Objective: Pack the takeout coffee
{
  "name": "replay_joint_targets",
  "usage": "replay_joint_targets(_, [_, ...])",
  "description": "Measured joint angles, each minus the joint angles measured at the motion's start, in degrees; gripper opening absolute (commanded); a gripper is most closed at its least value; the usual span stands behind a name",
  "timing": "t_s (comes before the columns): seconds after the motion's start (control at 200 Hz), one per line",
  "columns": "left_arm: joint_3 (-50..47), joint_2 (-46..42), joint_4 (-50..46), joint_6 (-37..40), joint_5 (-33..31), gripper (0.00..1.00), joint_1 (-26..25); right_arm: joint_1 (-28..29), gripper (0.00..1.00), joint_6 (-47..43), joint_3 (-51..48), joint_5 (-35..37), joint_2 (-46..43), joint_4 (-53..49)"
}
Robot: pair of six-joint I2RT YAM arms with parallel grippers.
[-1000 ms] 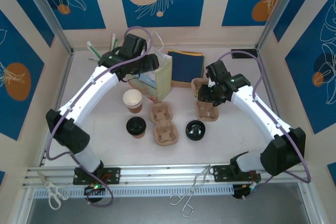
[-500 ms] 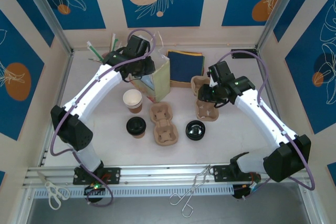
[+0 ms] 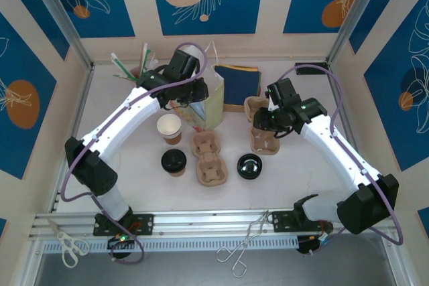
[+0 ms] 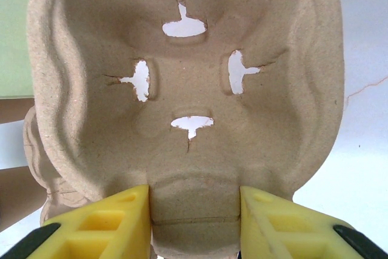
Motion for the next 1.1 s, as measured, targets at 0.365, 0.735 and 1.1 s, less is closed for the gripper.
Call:
replay_joint_targets(0.365, [-2.36, -3.63, -1.42, 1.46, -0.48, 0.35, 0.13, 4.9, 0.37, -0.07, 3.23, 0.76, 0.22, -1.25])
replay_joint_targets(0.735, [-2.58, -7.3, -2.82, 3.85, -1.73, 0.92, 1.77, 11.32, 0.38, -0.66, 12.87, 4.48, 4.7, -1.44])
replay_joint_targets(1.1, [-2.6, -18.32, -4.42, 5.11, -6.67, 1.0, 2.71, 14.78, 0.37, -5.44, 26.05, 8.0, 11.61, -0.81])
